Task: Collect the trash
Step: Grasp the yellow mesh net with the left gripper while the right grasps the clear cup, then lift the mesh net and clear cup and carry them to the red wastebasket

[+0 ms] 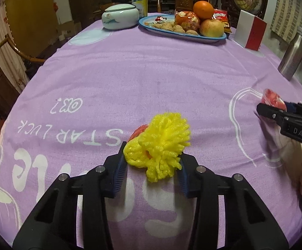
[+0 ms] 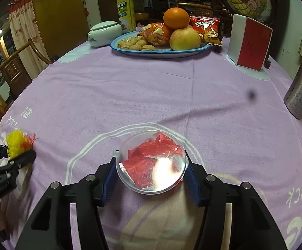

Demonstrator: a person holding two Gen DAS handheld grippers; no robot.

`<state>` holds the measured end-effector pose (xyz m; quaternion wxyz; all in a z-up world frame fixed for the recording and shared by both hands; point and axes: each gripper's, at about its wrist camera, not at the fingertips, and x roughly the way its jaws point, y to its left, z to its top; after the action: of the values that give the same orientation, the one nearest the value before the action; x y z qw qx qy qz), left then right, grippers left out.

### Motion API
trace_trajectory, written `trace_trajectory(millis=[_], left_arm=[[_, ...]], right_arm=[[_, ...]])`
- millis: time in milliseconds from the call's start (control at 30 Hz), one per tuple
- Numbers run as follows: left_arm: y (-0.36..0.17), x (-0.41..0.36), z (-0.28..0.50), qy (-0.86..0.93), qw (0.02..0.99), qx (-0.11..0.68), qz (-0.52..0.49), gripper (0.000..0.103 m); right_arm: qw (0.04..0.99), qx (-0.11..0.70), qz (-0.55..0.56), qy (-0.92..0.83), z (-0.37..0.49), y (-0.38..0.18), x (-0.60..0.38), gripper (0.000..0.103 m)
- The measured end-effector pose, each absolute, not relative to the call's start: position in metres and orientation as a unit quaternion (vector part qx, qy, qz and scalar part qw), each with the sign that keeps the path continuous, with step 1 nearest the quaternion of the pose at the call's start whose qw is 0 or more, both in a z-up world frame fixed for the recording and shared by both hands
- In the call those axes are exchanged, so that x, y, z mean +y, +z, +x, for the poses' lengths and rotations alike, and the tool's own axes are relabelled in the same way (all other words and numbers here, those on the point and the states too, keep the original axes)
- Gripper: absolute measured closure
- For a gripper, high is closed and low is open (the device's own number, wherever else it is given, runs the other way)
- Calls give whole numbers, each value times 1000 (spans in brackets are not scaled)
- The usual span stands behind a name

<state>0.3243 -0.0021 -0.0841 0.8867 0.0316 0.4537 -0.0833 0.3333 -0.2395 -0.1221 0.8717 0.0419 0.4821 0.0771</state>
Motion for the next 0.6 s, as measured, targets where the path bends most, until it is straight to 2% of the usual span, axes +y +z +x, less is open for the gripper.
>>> trace_trajectory(millis=[267, 600], left_arm=[[-80, 2, 325, -103, 887, 450, 6, 62], [-67, 5, 309, -137, 895, 424, -22, 62]], right_arm=[[871, 482, 42, 79, 330, -121, -240, 46], [887, 450, 63, 78, 306, -92, -241, 46]])
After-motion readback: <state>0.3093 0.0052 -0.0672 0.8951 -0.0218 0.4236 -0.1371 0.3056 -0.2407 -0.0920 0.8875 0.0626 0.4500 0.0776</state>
